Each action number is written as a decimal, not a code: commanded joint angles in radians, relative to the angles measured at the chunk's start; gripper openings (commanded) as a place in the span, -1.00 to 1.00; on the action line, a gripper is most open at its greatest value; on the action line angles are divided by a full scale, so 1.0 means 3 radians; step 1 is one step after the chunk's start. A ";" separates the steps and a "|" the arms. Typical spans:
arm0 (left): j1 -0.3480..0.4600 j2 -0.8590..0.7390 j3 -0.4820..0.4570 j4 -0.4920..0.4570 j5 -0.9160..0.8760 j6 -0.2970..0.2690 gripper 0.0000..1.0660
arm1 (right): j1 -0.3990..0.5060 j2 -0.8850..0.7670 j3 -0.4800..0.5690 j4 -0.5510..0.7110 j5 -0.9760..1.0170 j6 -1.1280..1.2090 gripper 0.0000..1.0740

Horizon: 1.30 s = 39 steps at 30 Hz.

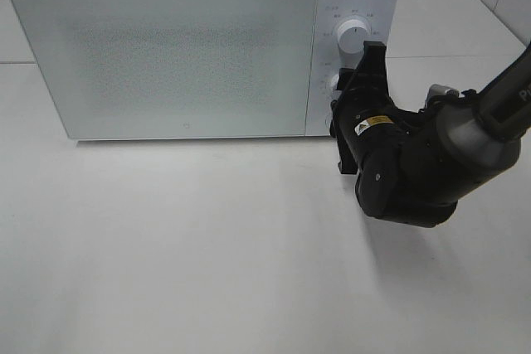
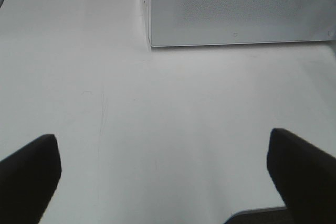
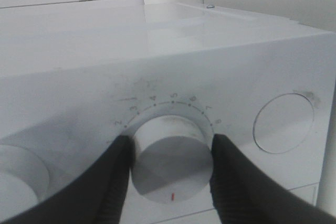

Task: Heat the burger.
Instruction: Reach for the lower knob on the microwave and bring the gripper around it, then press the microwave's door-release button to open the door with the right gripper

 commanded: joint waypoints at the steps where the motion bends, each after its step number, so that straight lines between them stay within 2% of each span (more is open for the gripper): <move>1: 0.0010 -0.0053 0.0013 -0.0030 -0.0040 -0.0017 0.88 | 0.0017 -0.0030 -0.0177 -0.0283 -0.0393 -0.0210 -0.11; 2: 0.0010 -0.0053 0.0013 -0.0030 -0.0040 -0.0017 0.88 | 0.0017 -0.0040 -0.0163 -0.0227 -0.0397 -0.0307 0.09; 5: 0.0010 -0.0053 0.0013 -0.0030 -0.0040 -0.0017 0.88 | 0.0017 -0.0053 -0.0150 -0.0213 -0.0407 -0.0333 0.19; 6: 0.0010 -0.0053 0.0013 -0.0030 -0.0040 -0.0017 0.88 | 0.0017 -0.0090 -0.0093 -0.0203 -0.0400 -0.0380 0.34; 7: 0.0010 -0.0053 0.0013 -0.0030 -0.0040 -0.0017 0.88 | 0.0017 -0.0130 -0.0010 -0.0197 -0.0360 -0.0407 0.41; 15: 0.0010 -0.0053 0.0013 -0.0030 -0.0040 -0.0017 0.88 | 0.0027 -0.0297 0.0297 -0.0373 0.0013 -0.0457 0.41; 17: 0.0010 -0.0053 0.0013 -0.0030 -0.0040 -0.0017 0.88 | 0.0027 -0.0480 0.0480 -0.0467 0.0297 -0.0723 0.41; 20: 0.0010 -0.0053 0.0013 -0.0030 -0.0040 -0.0017 0.88 | 0.0027 -0.0537 0.0527 -0.0487 0.0353 -0.0827 0.41; 22: 0.0010 -0.0053 0.0013 -0.0030 -0.0040 -0.0017 0.88 | 0.0017 -0.0770 0.0667 -0.0567 0.0797 -0.1307 0.40; 24: 0.0010 -0.0053 0.0013 -0.0030 -0.0040 -0.0017 0.88 | 0.0017 -0.0837 0.0683 -0.0590 0.0953 -0.1477 0.40; 27: 0.0010 -0.0053 0.0013 -0.0030 -0.0040 -0.0017 0.88 | -0.0033 -0.1083 0.0677 -0.0687 0.1563 -0.2227 0.40; 28: 0.0010 -0.0053 0.0013 -0.0030 -0.0040 -0.0017 0.88 | -0.0033 -0.1083 0.0677 -0.0687 0.1563 -0.2227 0.40; 30: 0.0010 -0.0053 0.0013 -0.0030 -0.0040 -0.0017 0.88 | -0.0127 -0.1247 0.0647 -0.0723 0.2057 -0.2783 0.40; 34: 0.0010 -0.0053 0.0013 -0.0030 -0.0040 -0.0017 0.88 | -0.0243 -0.1370 0.0573 -0.0843 0.2547 -0.3347 0.40; 36: 0.0010 -0.0053 0.0013 -0.0030 -0.0040 -0.0017 0.88 | -0.0353 -0.1463 0.0433 -0.1097 0.3057 -0.3707 0.40; 38: 0.0010 -0.0053 0.0013 -0.0030 -0.0040 -0.0017 0.88 | -0.0387 -0.1487 0.0370 -0.1203 0.3257 -0.3800 0.40; 39: 0.0010 -0.0053 0.0013 -0.0030 -0.0040 -0.0017 0.88 | -0.0437 -0.1527 0.0253 -0.1443 0.3653 -0.3903 0.40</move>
